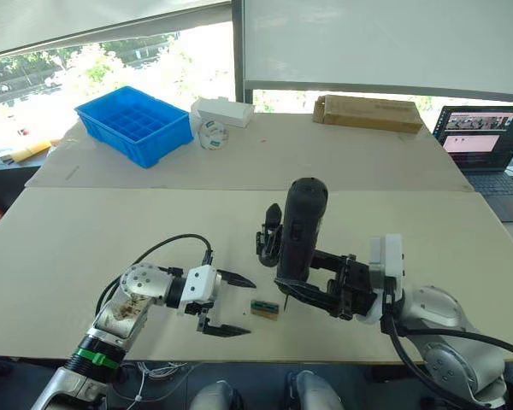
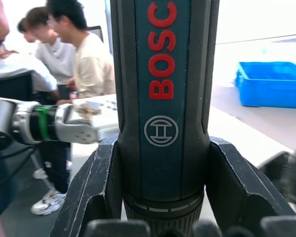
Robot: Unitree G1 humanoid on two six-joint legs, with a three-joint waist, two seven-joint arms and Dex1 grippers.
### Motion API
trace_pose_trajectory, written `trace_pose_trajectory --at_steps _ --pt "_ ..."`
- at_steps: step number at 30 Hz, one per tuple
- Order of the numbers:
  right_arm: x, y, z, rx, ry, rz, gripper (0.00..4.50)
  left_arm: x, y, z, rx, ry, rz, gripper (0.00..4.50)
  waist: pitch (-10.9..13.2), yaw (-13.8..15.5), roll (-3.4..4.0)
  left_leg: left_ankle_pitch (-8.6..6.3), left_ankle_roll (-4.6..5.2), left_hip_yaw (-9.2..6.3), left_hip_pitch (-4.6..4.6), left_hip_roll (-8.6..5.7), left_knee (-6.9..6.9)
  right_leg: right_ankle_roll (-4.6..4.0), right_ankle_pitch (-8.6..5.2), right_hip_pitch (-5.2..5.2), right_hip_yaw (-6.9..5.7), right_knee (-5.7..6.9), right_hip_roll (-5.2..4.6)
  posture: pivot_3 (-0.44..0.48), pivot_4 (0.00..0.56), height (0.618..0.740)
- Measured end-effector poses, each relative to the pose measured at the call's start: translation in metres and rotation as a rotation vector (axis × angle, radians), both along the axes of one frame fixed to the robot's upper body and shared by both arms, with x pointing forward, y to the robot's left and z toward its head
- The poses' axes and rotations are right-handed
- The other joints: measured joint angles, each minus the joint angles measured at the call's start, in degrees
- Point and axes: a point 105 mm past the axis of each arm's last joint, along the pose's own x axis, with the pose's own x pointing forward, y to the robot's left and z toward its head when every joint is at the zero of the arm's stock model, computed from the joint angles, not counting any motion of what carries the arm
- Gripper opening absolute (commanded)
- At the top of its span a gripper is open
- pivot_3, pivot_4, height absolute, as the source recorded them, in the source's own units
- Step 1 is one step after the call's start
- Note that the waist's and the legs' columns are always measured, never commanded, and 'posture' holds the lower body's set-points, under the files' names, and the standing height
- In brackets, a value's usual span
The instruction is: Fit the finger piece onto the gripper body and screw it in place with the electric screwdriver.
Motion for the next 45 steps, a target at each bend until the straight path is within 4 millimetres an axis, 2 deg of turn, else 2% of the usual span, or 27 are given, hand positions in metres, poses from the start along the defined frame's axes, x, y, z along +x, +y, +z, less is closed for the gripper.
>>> trace_pose_trajectory --at_steps 12,45 --pt "0.006 0.004 0.009 0.023 -0.028 0.001 1.92 0.004 -0.005 -0.008 -0.004 0.012 0.019 4.5 0.0 0.0 -0.02 -0.01 0.01 -0.02 0.0 0.01 0.0 -0.02 0.01 0.0 -0.01 0.0 -0.01 0.0 0.15 0.738" --pt "0.012 0.006 -0.003 -0.008 0.009 0.008 1.92 0.01 -0.01 -0.011 0.01 0.018 0.035 4.5 0.0 0.0 -0.02 -0.02 0.04 -0.04 -0.04 0.01 0.0 -0.02 0.01 -0.01 -0.04 -0.01 -0.03 0.0 0.15 0.738"
